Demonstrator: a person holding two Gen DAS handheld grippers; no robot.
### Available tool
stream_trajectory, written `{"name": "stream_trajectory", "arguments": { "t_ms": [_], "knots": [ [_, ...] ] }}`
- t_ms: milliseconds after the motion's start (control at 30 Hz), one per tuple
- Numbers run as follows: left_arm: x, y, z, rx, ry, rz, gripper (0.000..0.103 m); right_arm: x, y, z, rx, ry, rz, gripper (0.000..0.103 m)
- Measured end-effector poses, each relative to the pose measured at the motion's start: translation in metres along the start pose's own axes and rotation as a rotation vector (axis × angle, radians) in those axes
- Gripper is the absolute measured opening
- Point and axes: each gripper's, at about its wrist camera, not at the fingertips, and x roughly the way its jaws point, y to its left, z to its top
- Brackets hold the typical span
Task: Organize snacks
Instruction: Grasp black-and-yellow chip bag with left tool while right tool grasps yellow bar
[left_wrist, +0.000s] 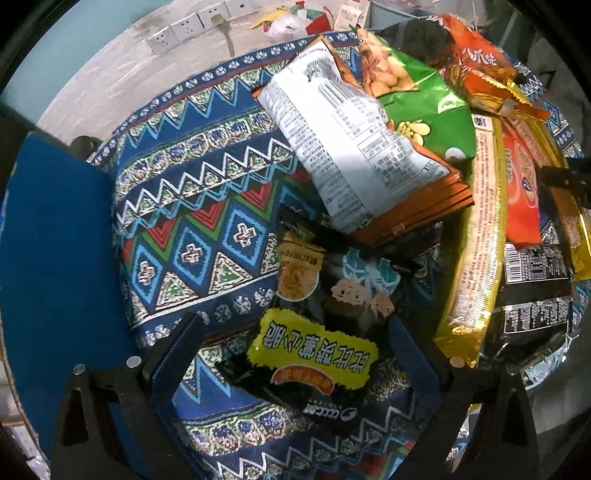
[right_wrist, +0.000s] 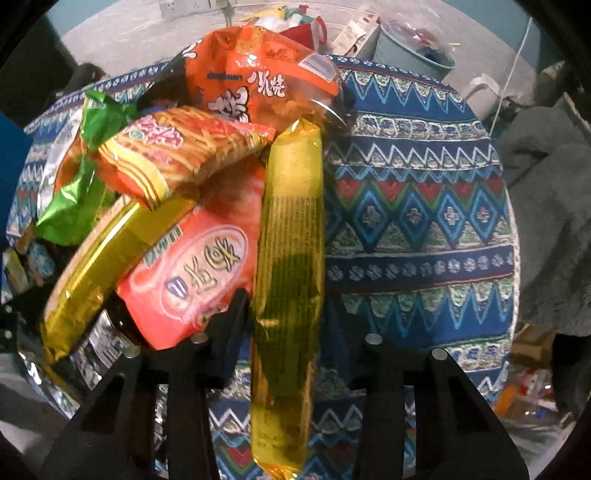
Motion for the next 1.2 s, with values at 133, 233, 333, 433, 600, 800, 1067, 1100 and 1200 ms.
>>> {"name": "stream_trajectory", "arguments": {
  "t_ms": [133, 233, 333, 433, 600, 800, 1067, 1100, 1200],
  "knots": [
    [0.013, 0.001, 0.006, 0.009, 0.013, 0.002, 0.101, 0.013, 0.001, 0.007, -0.018, 0.011, -0.031, 0.043],
    [0.021, -0.006, 0.0, 0.024, -0.005, -0.004, 0.096, 0.021, 0.006, 0.004, -0.01, 0.024, -0.033, 0.041],
    [0.019, -0.014, 0.0, 0.055, -0.036, -0.018, 0.068, 0.026, 0.006, 0.0, -0.011, 0.013, -0.02, 0.027],
    [0.016, -0.017, 0.001, 0.056, -0.048, -0.02, 0.063, 0.017, 0.009, -0.006, -0.012, -0.007, -0.019, 0.026],
    [-0.002, -0.026, -0.003, 0.07, -0.079, -0.002, 0.063, -0.008, 0.008, -0.021, 0.021, -0.032, 0.01, 0.026],
    [-0.037, -0.014, -0.016, 0.028, -0.125, -0.014, 0.063, -0.041, 0.01, -0.029, 0.051, -0.085, 0.037, 0.026],
    [-0.083, 0.007, -0.022, -0.038, -0.213, -0.009, 0.063, -0.071, 0.026, -0.015, 0.021, -0.163, 0.083, 0.026],
    [-0.087, 0.01, -0.024, -0.047, -0.221, -0.009, 0.063, -0.077, 0.023, -0.014, 0.017, -0.173, 0.091, 0.026],
    [-0.086, 0.026, -0.028, -0.073, -0.24, -0.014, 0.063, -0.089, 0.035, -0.013, 0.004, -0.198, 0.118, 0.026]
  ]
}}
